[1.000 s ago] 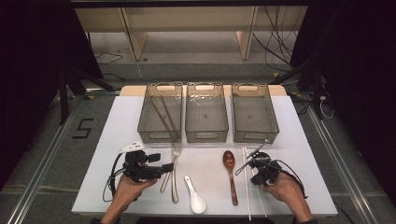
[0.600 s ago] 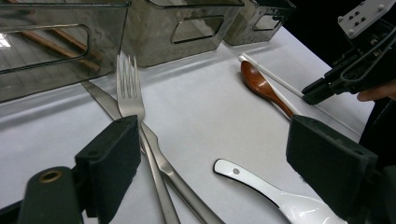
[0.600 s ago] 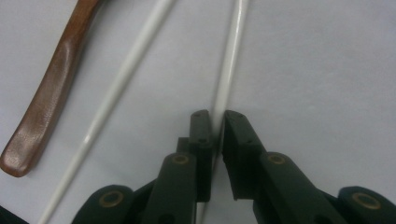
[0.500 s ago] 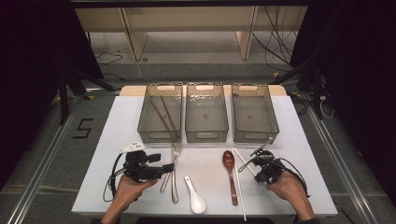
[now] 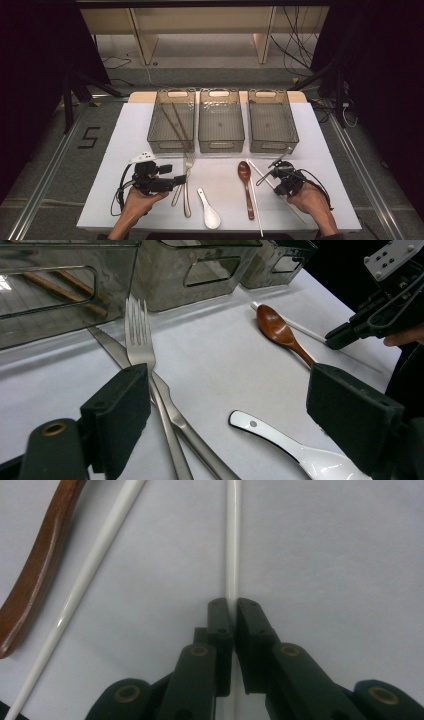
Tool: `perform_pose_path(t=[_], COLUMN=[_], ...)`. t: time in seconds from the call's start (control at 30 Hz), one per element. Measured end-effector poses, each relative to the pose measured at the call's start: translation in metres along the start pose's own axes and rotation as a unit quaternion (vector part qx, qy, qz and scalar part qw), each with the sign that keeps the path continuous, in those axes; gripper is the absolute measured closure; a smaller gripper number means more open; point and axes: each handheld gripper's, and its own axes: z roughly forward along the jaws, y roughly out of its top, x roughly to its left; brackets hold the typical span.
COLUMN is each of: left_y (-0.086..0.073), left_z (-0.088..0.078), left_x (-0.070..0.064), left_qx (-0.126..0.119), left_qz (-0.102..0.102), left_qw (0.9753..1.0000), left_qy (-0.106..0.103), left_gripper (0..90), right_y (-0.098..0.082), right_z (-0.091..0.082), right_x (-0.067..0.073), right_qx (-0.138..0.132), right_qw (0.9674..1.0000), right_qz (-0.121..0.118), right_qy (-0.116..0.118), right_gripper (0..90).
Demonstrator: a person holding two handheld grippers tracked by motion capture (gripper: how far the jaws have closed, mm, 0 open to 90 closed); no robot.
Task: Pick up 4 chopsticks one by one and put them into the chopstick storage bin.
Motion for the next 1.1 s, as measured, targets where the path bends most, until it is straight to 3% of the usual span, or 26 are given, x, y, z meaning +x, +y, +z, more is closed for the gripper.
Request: perform_pose_path(t=[0.37, 1.1], left_y=[0.000, 0.000], left_z=[0.000, 0.000], left_x=[0.000, 0.001], left_qx=[-0.001, 0.000], left_qz=[-0.003, -0.004], left_qw=[1.0000, 1.0000], left_qy=[0.002, 0.003], left_gripper=[17.5, 17.6], right_y=[-0.003, -0.011], right_z=[-0.010, -0.019], right_x=[-0.002, -0.011], right_qx=[-0.019, -0.051], right_qw=[0.9997, 0.9987], right_qz=[-0.013, -0.006], right_qy=[0.000, 0.008], right_gripper=[85.8, 85.9])
